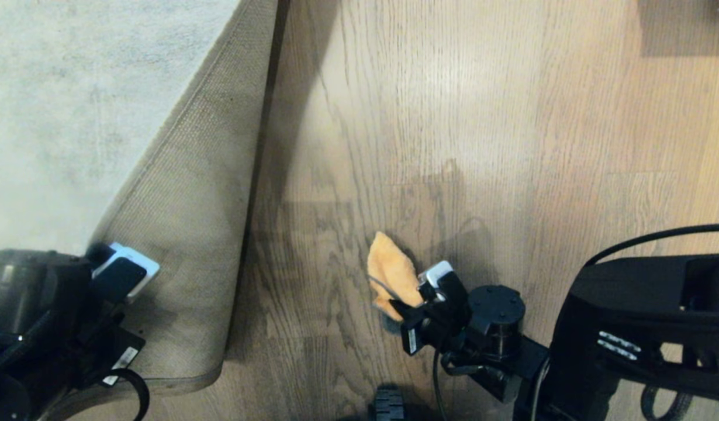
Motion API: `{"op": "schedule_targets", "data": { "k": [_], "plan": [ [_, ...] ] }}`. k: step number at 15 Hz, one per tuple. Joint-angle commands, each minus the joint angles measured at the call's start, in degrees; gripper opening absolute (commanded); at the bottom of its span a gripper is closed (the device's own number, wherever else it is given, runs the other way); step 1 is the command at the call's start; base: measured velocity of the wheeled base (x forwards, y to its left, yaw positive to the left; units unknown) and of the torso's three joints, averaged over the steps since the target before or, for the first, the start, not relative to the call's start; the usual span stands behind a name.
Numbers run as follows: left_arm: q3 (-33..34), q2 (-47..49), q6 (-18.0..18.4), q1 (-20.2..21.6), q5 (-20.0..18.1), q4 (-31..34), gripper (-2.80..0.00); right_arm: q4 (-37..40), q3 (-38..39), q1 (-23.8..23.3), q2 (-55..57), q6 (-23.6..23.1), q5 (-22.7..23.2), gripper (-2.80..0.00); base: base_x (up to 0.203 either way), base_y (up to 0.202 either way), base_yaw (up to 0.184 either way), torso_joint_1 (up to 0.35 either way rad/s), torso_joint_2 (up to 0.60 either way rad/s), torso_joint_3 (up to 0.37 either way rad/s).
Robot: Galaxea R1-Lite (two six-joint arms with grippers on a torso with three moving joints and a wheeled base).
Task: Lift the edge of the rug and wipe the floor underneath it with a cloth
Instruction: Wipe the floor under the carpet with a rag
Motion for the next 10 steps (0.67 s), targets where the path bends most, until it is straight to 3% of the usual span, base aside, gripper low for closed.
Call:
{"op": "schedule_targets", "data": {
  "k": [1,4,10],
  "plan": [
    [0.0,0.0,0.1,0.0,0.2,-0.1,-2.8,-2.3,-0.1,5.6,0.2,0.5,0.0,-2.8,0.0,0.0,0.0,0.0,0.0,0.0],
    [0.0,0.1,-0.1,-0.1,0.2,-0.1,-2.8,-2.3,-0.7,12.3,3.2,1.0,-0.2,-2.8,0.0,0.0,0.0,0.0,0.0,0.0],
    [0.0,0.3,-0.1,0.0,0.2,-0.1,-2.8,-2.3,-10.7,18.1,14.4,2.6,-3.2,-2.8,0.0,0.0,0.0,0.0,0.0,0.0]
  ]
}}
